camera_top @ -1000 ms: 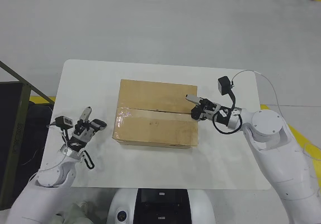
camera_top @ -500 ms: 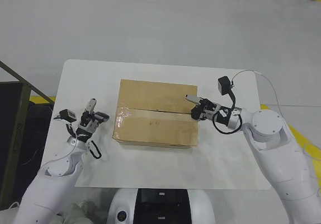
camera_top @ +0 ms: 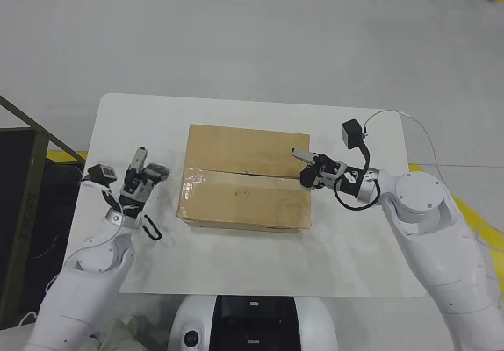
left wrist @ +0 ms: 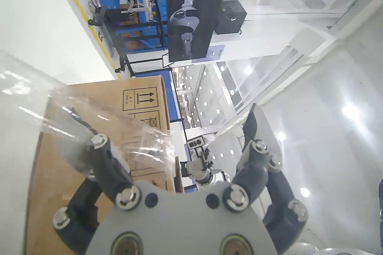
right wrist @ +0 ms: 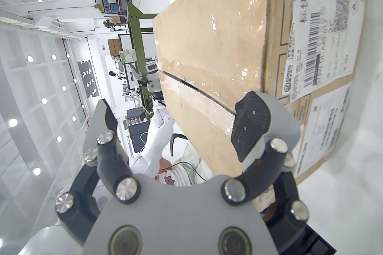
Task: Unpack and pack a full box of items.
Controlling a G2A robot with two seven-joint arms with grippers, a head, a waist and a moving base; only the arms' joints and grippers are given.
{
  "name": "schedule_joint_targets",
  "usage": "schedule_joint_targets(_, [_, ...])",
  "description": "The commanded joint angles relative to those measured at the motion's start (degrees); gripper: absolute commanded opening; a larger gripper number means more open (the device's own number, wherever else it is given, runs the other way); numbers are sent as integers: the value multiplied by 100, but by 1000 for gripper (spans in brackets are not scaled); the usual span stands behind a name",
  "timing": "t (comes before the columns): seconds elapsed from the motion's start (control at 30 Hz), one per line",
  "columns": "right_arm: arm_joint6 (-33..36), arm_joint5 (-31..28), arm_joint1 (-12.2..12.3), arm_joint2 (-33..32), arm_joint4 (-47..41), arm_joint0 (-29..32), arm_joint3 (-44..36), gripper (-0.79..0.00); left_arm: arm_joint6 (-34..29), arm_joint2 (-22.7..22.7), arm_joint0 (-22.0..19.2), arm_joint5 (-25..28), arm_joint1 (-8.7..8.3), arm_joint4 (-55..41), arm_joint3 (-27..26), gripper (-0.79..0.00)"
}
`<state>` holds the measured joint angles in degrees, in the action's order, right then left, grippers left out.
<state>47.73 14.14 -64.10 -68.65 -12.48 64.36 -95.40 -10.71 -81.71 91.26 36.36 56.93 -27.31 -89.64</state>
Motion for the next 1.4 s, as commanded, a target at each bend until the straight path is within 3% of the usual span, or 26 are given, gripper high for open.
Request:
schedule_joint_targets(0.0, [0, 0, 0, 0, 0, 0, 0, 0, 4, -17, 35, 146, 17, 44, -56, 0])
schedule_joint_targets(0.5, [0, 0, 0, 0, 0, 0, 0, 0, -169, -91, 33, 483, 132, 306, -576, 0])
schedule_joint_targets(0.87, [0, 0, 0, 0, 0, 0, 0, 0, -426, 163, -175, 28, 212, 965, -1080, 0])
schedule_joint_targets(1.07, [0, 0, 0, 0, 0, 0, 0, 0, -241, 352, -262, -244, 275, 1548, -1281, 0])
schedule_joint_targets(1.37, [0, 0, 0, 0, 0, 0, 0, 0, -110, 759, -309, -263, 375, 2242, -1645, 0])
